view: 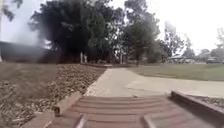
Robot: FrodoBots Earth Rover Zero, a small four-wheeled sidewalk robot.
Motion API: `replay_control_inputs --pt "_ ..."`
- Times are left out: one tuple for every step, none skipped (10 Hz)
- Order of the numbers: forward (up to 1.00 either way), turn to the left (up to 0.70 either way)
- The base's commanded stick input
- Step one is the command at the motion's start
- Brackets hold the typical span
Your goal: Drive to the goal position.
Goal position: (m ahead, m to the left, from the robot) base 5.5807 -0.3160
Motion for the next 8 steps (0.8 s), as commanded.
replay_control_inputs --pt "0.7 0.0" --pt "0.7 0.0" --pt "0.7 -0.35" --pt "0.7 -0.35" --pt "0.7 -0.35" --pt "0.7 -0.35" --pt "0.7 -0.04" --pt "0.7 -0.01"
